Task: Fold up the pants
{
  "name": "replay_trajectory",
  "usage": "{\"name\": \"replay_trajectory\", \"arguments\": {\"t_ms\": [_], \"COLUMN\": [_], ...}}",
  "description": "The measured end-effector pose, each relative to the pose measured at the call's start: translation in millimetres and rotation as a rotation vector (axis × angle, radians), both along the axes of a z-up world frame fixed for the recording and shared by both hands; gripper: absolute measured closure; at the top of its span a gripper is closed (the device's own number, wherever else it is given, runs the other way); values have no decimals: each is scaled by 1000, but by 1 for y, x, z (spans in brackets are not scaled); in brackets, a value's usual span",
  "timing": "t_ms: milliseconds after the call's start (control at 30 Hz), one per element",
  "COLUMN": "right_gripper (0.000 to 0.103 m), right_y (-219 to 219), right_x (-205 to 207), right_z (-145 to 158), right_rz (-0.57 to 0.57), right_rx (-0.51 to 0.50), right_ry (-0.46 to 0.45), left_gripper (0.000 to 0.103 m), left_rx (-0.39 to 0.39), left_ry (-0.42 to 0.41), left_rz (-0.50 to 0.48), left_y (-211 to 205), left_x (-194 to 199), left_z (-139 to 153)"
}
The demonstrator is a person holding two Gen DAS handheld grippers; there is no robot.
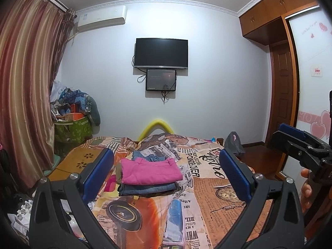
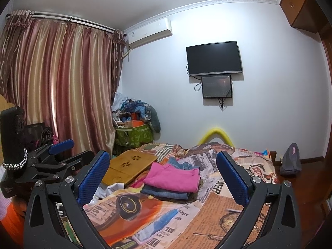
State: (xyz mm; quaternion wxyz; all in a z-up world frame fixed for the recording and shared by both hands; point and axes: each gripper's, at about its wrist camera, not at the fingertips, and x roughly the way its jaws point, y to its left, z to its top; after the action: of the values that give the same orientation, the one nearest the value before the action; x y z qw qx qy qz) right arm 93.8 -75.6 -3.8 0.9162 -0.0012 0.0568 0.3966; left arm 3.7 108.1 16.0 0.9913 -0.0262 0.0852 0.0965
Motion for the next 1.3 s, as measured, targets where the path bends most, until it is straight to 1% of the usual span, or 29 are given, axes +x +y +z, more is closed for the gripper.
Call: {"name": "replay_trajectory", "arguments": {"t_ms": [600,833,1300], "right_gripper": [1,1,1], "right_y": [2,0,-1], "right_x": [4,6,6], "right_z": [-5,-5,-4], "right_rz": [1,-7,-9], "right_rx": [4,7,7], "right_ry": [24,30,38], "left_gripper": [0,0,0], "left_rx": [-11,-27,-31], "left_ry": [8,42,36], "left_rz": [-9,-52,-38], "left_y": [-1,-2,-7], "left_x": [1,10,8], "left_z": [-1,-4,-5]}}
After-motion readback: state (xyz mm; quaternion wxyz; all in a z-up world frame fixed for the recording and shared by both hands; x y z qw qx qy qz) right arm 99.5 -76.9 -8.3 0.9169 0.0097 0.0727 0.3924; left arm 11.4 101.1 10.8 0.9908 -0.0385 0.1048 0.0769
